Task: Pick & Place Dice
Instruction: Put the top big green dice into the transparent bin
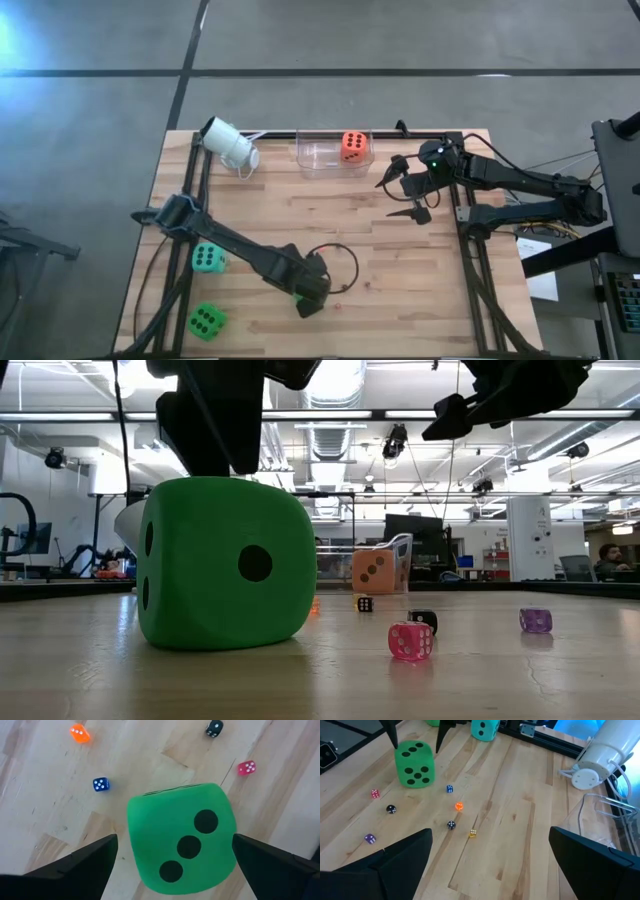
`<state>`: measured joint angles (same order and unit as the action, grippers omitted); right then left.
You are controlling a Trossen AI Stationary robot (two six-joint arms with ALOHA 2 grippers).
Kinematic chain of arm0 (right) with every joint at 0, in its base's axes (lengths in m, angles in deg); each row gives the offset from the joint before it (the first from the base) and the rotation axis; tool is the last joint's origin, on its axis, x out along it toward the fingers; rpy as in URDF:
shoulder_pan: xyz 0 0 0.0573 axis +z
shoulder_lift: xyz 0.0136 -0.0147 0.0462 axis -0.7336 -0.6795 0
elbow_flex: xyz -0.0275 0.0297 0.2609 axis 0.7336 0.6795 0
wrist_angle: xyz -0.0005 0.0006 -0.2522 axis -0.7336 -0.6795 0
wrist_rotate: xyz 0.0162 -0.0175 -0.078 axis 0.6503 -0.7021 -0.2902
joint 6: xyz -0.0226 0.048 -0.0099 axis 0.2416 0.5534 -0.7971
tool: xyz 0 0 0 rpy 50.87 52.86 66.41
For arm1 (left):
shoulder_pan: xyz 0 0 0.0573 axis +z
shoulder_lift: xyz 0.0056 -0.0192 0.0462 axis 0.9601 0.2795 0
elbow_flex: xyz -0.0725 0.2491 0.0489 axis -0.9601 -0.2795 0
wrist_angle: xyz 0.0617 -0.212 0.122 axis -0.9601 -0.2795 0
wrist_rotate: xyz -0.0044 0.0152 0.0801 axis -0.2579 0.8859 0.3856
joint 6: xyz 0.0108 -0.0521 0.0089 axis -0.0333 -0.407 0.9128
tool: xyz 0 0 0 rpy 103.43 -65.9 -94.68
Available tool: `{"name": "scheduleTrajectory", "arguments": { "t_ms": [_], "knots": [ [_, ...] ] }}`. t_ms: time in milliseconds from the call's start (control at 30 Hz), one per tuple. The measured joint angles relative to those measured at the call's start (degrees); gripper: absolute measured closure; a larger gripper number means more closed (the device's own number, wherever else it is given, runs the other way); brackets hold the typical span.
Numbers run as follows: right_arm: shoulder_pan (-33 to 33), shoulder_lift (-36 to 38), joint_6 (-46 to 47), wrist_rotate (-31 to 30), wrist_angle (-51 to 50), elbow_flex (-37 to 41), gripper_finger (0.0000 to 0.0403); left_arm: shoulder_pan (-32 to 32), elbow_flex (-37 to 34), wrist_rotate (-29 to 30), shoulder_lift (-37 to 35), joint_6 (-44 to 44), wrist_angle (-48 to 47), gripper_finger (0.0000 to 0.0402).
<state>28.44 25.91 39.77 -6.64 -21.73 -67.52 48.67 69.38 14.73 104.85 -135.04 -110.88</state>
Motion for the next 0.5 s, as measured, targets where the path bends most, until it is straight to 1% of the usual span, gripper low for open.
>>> {"name": "scheduleTrajectory", "arguments": {
  "t_ms": [267, 500],
  "knots": [
    [0.00, 0.00, -0.01, 0.01, 0.01, 0.00, 0.0003, -0.04, 0.02, 0.01, 0.76, -0.01, 0.85, 0.0002],
    [-0.01, -0.01, 0.01, 0.01, 0.00, -0.02, 0.0003, -0.04, 0.20, -2.01, 2.24, -0.25, 1.52, 0.0002]
  ]
}}
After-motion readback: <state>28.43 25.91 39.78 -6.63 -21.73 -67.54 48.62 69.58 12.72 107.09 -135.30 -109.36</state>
